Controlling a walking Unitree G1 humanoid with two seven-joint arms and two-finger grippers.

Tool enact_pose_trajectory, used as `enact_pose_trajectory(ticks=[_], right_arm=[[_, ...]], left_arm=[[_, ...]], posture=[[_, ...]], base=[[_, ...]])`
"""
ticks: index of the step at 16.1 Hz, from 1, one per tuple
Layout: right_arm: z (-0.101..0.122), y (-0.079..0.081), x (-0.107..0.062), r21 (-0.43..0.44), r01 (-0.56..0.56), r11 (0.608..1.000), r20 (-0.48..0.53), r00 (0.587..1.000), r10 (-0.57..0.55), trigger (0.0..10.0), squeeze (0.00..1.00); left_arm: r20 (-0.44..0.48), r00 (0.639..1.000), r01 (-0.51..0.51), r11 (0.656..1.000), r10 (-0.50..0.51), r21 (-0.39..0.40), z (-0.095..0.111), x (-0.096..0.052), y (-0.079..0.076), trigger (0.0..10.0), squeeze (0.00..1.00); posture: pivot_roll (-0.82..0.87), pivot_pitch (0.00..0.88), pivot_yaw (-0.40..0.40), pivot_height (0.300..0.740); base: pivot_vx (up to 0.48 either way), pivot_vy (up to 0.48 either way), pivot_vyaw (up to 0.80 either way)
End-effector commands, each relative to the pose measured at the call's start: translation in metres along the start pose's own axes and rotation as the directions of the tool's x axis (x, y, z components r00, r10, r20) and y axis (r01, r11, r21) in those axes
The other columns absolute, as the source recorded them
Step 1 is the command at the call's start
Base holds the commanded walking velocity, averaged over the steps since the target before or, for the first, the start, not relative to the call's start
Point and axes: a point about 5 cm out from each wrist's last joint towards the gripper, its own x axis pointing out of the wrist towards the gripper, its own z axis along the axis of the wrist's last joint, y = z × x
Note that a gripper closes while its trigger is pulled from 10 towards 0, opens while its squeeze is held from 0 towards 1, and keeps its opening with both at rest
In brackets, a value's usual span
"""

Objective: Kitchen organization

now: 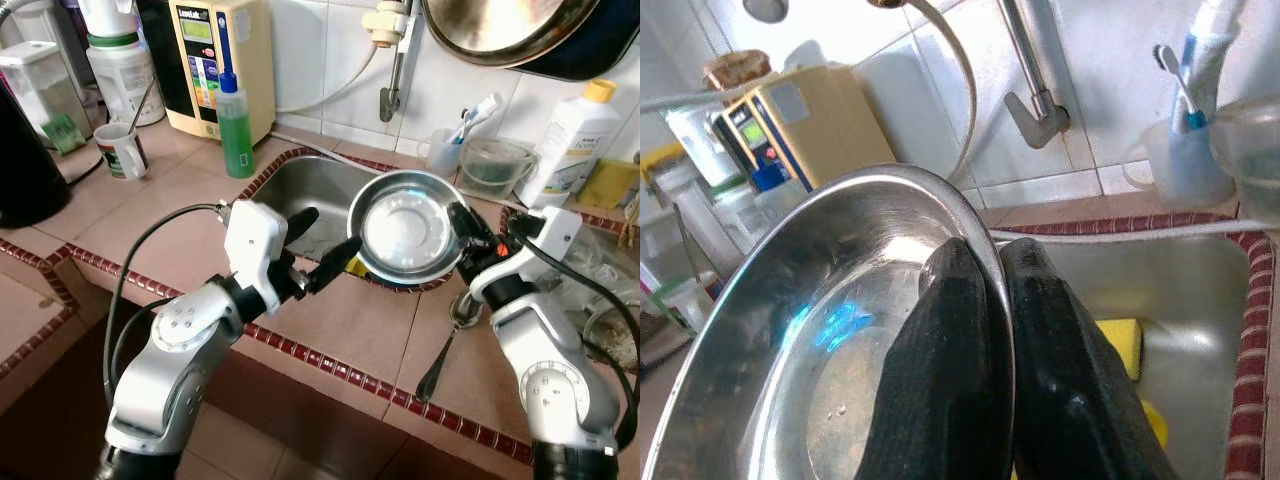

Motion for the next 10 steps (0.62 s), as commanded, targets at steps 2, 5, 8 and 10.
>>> enact_pose_trajectory(ticks=[2, 5, 8, 10], right_arm=[[0.005, 0.001, 0.007, -0.068, -0.034, 0.997, -0.012, 0.999, 0.033, 10.0, 0.00], [0.006, -0.002, 0.012, -0.171, -0.045, 0.984, -0.040, 0.998, 0.039, 10.0, 0.00], [0.015, -0.004, 0.028, -0.223, -0.052, 0.974, -0.020, 0.999, 0.049, 10.0, 0.00], [0.021, -0.004, 0.035, -0.238, -0.061, 0.969, -0.012, 0.998, 0.059, 10.0, 0.00]], left_arm=[[-0.002, 1.000, -0.024, 0.999, 0.024, -0.020, 0.003, 0.009, -0.004, 10.0, 0.00], [0.024, 0.999, -0.039, 0.997, 0.041, -0.060, 0.007, 0.019, -0.006, 10.0, 0.00], [-0.002, 0.999, -0.035, 0.997, 0.035, -0.066, 0.004, 0.020, -0.013, 10.0, 0.00], [-0.012, 0.999, -0.037, 0.997, 0.036, -0.073, 0.005, 0.017, -0.012, 10.0, 0.00]], posture=[[-0.04, 0.000, -0.029, 0.740], [-0.05, 0.023, -0.027, 0.740], [-0.06, 0.077, -0.011, 0.740], [-0.06, 0.107, -0.004, 0.740]], base=[[0.000, 0.000, 0.00], [0.000, 0.000, 0.00], [0.000, 0.000, 0.00], [0.000, 0.000, 0.00]])
